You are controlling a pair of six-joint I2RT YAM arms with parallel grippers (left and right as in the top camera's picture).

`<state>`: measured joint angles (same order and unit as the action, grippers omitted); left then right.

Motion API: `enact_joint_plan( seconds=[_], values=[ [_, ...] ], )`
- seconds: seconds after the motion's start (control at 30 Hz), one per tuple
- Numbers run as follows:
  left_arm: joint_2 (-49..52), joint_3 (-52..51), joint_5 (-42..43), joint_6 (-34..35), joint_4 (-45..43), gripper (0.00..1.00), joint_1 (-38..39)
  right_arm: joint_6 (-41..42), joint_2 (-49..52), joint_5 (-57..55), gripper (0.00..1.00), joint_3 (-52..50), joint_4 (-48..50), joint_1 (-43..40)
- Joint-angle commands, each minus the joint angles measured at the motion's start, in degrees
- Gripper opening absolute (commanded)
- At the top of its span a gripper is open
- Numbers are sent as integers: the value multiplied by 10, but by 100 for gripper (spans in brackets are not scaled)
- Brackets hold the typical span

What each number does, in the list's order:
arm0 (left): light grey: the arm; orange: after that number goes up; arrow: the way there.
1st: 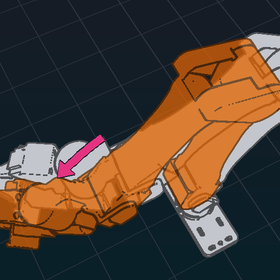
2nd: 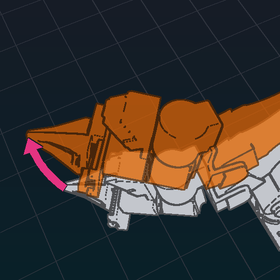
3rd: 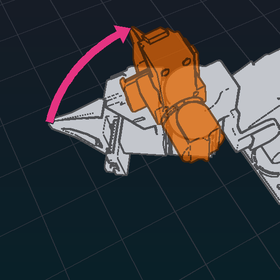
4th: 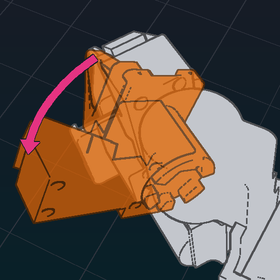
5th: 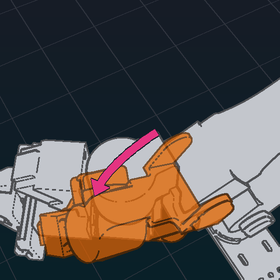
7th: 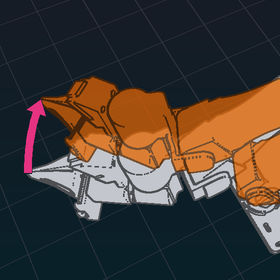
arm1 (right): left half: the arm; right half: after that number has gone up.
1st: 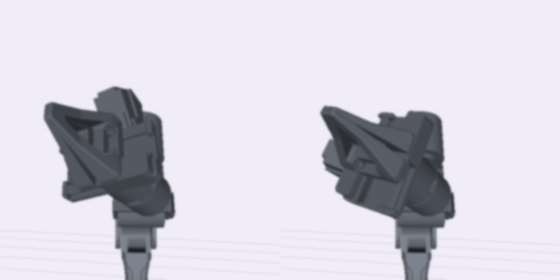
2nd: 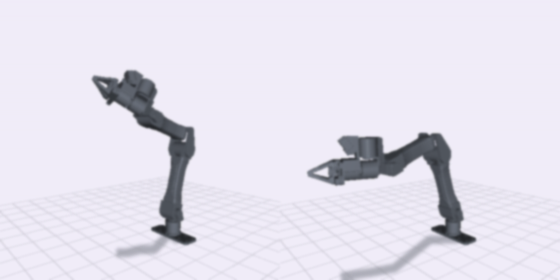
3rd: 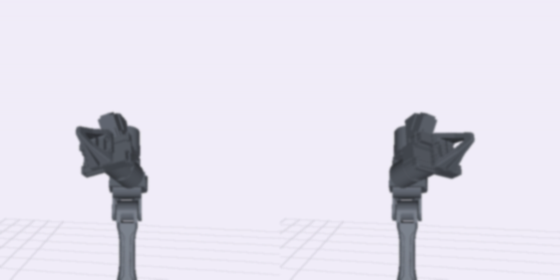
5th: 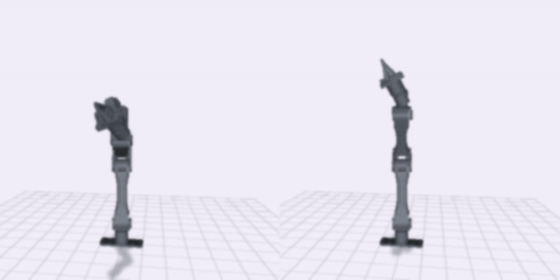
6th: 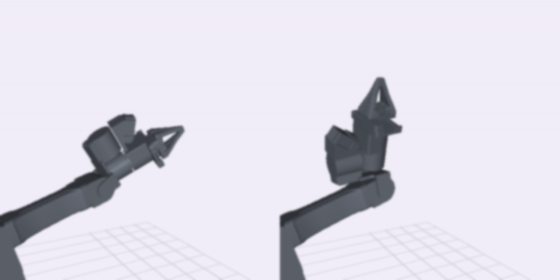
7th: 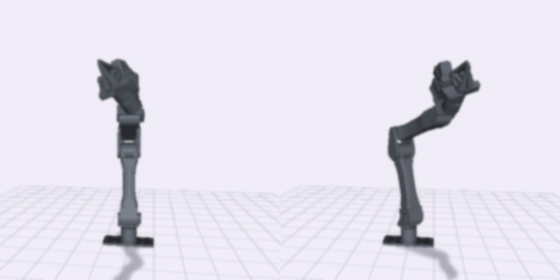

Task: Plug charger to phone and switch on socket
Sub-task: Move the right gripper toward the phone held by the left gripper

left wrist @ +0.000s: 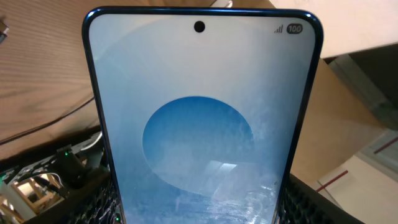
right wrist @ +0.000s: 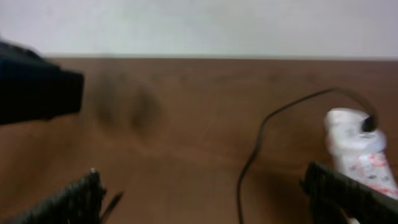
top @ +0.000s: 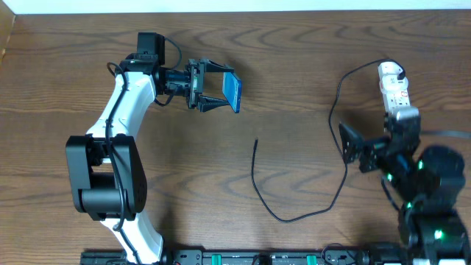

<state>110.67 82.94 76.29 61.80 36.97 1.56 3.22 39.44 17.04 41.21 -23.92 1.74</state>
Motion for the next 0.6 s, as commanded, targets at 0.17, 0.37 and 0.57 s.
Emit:
enact_joint_plan(
  seconds=[0.17, 0.37, 0.57],
  values=[
    [-25, 3, -38, 38, -10, 8, -2, 0, 169, 99, 99, 151, -79, -1],
    [-25, 3, -51, 69, -44, 7, 0, 14, 272, 165, 99, 217, -117, 1],
    [-25, 3, -79, 101, -53, 7, 18, 19, 331, 209, 99, 244, -109, 45]
  ],
)
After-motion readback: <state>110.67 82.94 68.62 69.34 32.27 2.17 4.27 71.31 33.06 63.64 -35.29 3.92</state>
